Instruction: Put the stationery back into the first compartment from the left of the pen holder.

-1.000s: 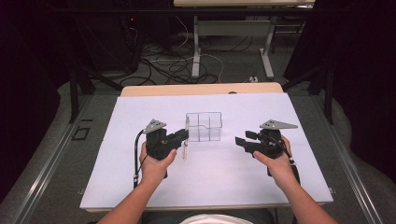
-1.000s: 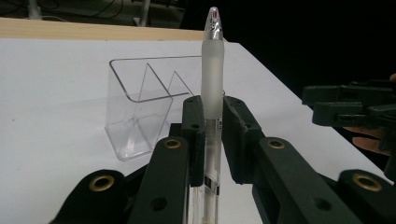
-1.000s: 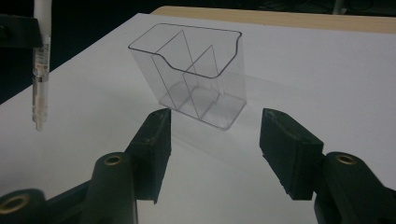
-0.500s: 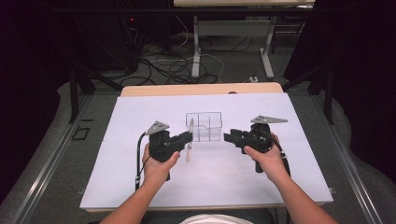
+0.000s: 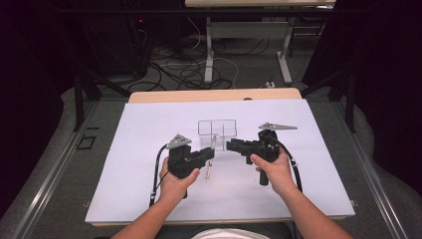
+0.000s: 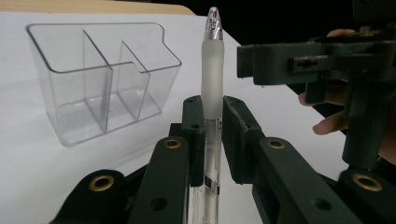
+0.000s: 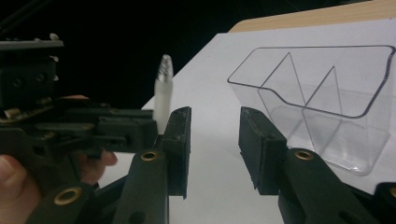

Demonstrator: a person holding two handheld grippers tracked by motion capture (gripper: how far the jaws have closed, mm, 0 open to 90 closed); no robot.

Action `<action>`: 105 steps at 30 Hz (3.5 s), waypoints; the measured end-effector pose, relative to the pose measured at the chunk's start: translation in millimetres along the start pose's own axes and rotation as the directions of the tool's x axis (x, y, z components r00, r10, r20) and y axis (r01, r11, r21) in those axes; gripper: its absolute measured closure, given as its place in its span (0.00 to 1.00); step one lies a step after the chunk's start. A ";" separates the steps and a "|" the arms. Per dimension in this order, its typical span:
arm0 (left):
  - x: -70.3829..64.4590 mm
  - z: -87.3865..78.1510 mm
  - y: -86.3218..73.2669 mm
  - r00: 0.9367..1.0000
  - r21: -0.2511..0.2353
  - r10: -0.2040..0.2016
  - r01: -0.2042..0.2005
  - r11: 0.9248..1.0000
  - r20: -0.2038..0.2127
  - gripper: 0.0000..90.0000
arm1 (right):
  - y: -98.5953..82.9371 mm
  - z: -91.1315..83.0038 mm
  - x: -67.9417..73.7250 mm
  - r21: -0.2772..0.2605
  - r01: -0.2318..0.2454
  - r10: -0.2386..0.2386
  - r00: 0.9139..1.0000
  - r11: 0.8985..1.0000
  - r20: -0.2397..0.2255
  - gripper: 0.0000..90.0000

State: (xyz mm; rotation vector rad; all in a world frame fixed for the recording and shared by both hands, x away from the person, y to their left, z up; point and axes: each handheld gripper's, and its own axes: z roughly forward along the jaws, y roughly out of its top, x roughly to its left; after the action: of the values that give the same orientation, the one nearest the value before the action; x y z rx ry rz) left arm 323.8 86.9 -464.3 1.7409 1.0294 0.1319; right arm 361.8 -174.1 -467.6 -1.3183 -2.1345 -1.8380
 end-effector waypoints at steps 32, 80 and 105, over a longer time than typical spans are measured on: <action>-19.5 22.2 -13.2 0.997 0.089 0.057 -0.061 0.994 0.047 0.88 | -14.8 8.5 1.7 0.056 -0.103 0.107 0.991 0.993 -0.074 0.84; -2.0 14.6 -7.9 1.000 0.047 0.003 -0.002 0.999 -0.020 0.62 | -15.1 8.9 -1.0 0.020 -0.043 0.043 0.999 0.999 0.014 0.89; 74.8 -15.9 14.9 0.958 -0.045 -0.129 0.121 0.992 -0.257 0.44 | 59.3 55.9 44.8 -0.021 0.210 -0.208 0.975 0.977 0.076 0.89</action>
State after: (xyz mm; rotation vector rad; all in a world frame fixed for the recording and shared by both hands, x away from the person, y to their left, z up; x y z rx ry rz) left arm 370.4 148.7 -473.3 1.6559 1.3193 0.2998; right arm 395.5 -106.3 -413.7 -1.2272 -2.3760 -1.9294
